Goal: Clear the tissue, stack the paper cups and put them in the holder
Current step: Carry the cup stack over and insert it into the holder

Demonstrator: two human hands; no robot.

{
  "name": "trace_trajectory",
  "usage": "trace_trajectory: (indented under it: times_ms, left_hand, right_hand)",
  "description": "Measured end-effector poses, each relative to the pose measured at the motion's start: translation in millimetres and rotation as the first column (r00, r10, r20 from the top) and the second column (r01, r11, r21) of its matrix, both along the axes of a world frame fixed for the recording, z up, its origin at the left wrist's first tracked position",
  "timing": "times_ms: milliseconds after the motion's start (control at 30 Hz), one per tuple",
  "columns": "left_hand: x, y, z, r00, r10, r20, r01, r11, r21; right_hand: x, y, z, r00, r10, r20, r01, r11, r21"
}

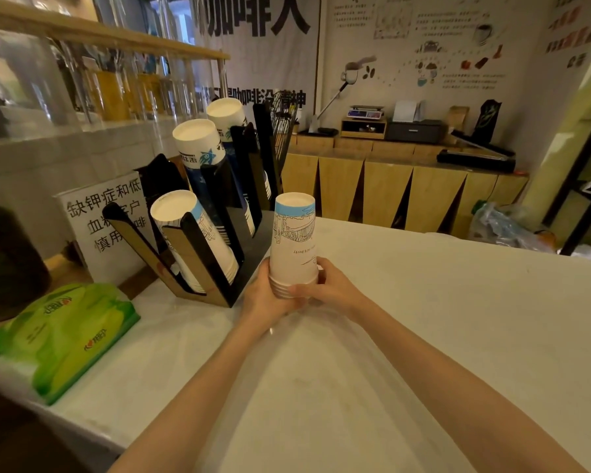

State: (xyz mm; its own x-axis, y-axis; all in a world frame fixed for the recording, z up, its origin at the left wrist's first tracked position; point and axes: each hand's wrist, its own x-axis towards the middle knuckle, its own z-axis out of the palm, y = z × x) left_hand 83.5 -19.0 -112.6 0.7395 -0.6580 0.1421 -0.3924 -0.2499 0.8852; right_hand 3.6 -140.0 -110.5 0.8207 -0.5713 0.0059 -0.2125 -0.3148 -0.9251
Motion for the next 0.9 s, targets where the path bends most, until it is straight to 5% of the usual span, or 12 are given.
trace_trajectory:
  times_ms: [467,900]
  left_hand:
    - [-16,21,50,0.996,-0.010,0.092,0.025,0.986,-0.162]
    - [-11,84,139,0.941,0.185,0.285,-0.061,0.917,-0.393]
  right_hand:
    - [-33,18,48,0.981,0.041,0.189,-0.053,0.997,0.057]
    - [-11,67,152,0.890,0.197,0.412,-0.174,0.980,-0.092]
